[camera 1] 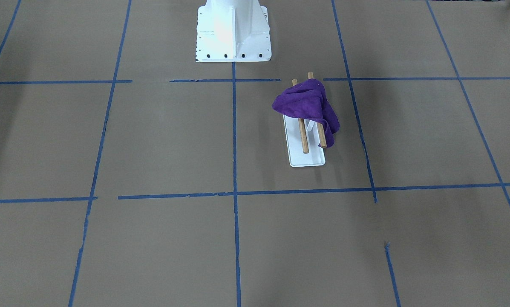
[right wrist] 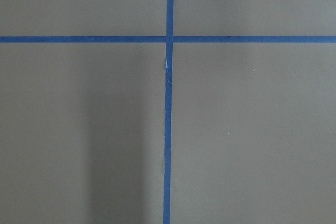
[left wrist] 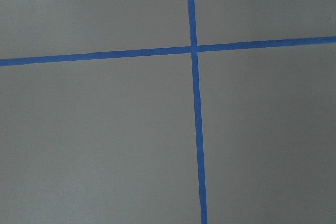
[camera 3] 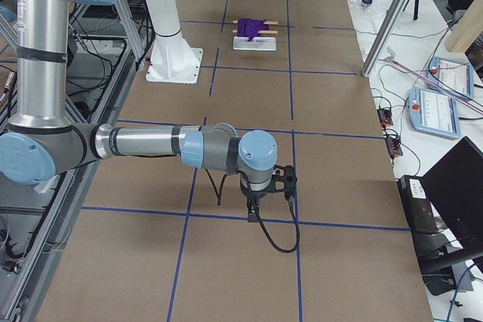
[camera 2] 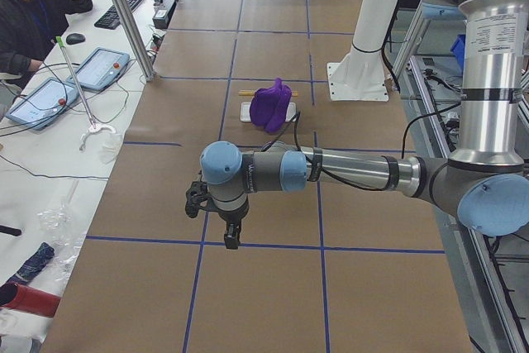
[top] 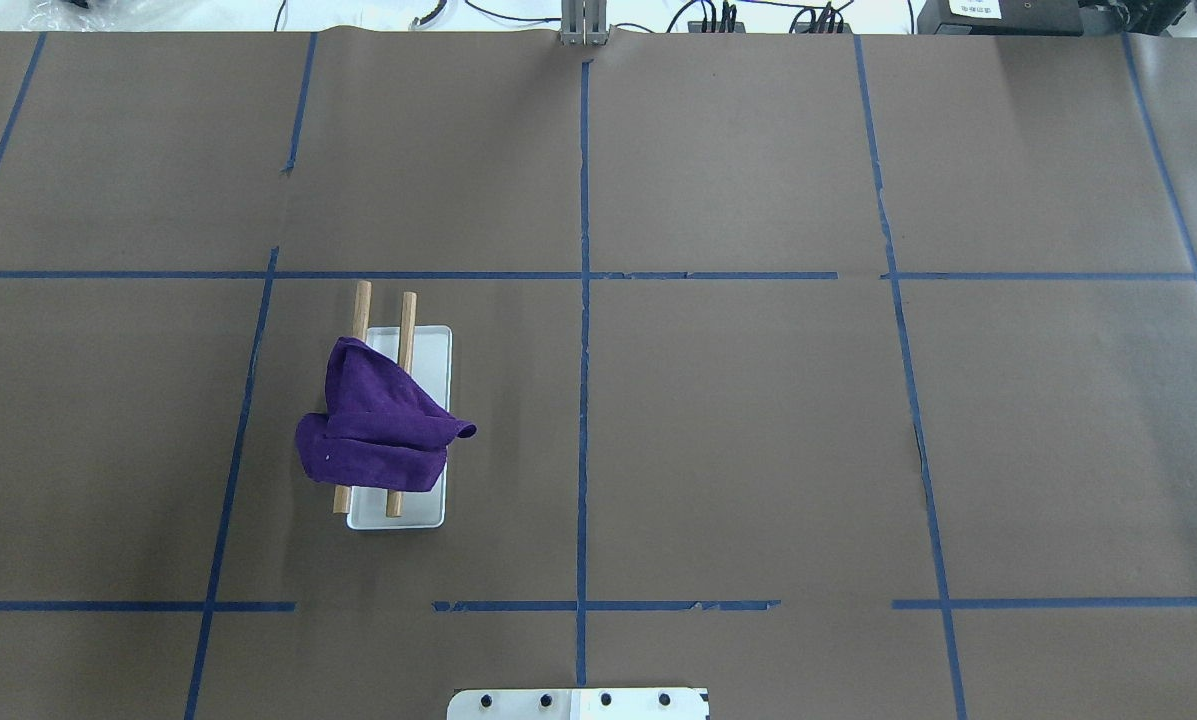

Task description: Hang towel on rack

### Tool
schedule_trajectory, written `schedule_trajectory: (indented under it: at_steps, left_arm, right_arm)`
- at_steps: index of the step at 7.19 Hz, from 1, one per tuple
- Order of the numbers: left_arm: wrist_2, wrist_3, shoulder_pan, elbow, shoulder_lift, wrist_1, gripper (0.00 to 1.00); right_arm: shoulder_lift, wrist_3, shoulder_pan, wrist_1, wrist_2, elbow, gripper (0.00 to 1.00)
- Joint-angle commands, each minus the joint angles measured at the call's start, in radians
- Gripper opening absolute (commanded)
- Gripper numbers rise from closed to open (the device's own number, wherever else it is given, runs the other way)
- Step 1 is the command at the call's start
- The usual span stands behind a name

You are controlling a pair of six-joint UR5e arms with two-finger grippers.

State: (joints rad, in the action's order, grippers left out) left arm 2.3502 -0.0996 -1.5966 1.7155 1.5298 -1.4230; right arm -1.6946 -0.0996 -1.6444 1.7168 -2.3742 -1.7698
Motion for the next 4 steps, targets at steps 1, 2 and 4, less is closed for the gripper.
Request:
schedule_trajectory:
  at_steps: [1, 2, 4]
  left_arm:
    - [0.001, 0.004, 0.001, 0.000, 0.001, -0.001, 1.00]
    - [0.001, 0.006, 0.001, -0.002, 0.001, -0.004, 1.00]
    - [0.001, 0.004, 0.001, -0.002, 0.003, -0.005, 1.00]
  right_arm:
    - [-0.007, 0.003, 0.000, 0.000, 0.006, 0.006, 1.00]
    - [-0.005, 0.001, 0.000, 0.000, 0.004, 0.006, 1.00]
    - [-0.003, 0.000, 0.000, 0.000, 0.004, 0.006, 1.00]
